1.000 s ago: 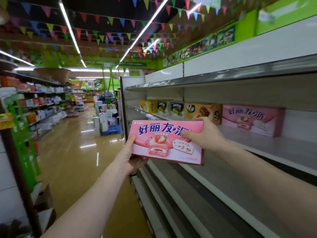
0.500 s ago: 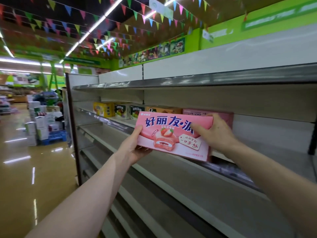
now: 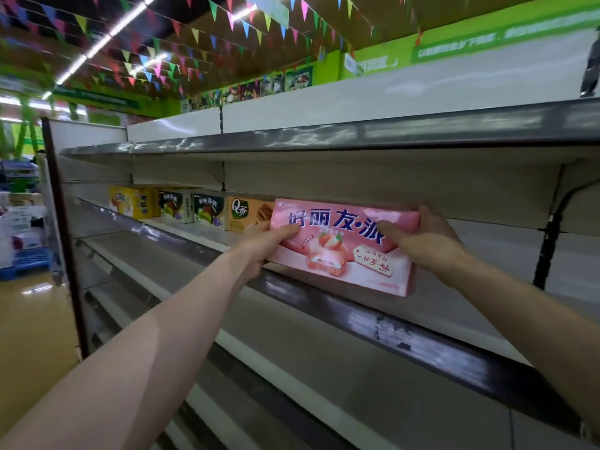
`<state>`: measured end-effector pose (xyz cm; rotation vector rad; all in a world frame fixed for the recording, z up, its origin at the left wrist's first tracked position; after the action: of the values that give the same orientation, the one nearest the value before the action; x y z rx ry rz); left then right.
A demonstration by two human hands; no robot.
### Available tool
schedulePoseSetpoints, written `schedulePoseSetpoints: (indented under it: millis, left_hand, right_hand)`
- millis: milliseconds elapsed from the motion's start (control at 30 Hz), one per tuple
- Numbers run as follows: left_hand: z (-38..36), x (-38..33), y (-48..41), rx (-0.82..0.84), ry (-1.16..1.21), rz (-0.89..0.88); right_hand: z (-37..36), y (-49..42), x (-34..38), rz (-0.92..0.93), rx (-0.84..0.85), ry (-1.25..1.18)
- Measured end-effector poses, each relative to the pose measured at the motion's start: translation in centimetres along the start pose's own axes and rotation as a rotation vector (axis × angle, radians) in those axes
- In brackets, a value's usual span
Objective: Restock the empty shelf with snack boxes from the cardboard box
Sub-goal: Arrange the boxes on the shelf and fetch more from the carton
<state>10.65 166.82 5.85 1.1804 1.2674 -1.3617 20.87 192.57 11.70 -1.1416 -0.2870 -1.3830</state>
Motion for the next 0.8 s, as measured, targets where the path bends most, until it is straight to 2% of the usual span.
schedulePoseSetpoints:
  millis: [233, 367, 433, 533, 600, 733, 800]
  left_hand:
    - [-1.0, 0.3, -6.0, 0.08, -0.07, -0.008]
    - [-1.0, 1.3, -8.3, 0.107, -0.101, -0.038]
    - [-1.3, 0.9, -8.5, 0.132, -0.123, -0.089]
    - [-1.6, -0.5, -9.4, 0.201, -0.184, -0.251]
    - [-2.2, -1.1, -9.9, 0.248, -0.324, -0.367]
    - [-2.7, -0.6, -11.3, 0.157, -0.69, -0.409]
    - [-3.1, -1.0, -11.5, 0.114, -0.828, -0.485]
  right_hand:
    - [-2.0, -3.3, -1.7, -0.035, 0.054, -0.029]
    - [-3.5, -4.9, -2.5, -0.079, 0.167, 0.01]
    - [-3.3, -5.4, -2.1, -0.045, 0.226, 0.053]
    - [-3.0, -6.2, -2.1, -0.062, 0.186, 0.117]
    - [-3.6, -6.7, -2.4, -0.058, 0.15, 0.192]
    - [-5.0, -7.6, -2.2, -0.027, 0.091, 0.243]
    - [-5.2, -8.1, -2.5, -0.043, 0.065, 0.294]
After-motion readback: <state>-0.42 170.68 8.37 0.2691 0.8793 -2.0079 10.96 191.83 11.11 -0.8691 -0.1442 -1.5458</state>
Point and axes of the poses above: each hand's wrist, its own y-axis away from the middle knuckle, its own z-axis out of the back of the hand, x = y × z, the point moved 7 cm from there along -y, towards the middle knuckle, and after that the axes turned 3 degrees about x, right-handed, at the moved point
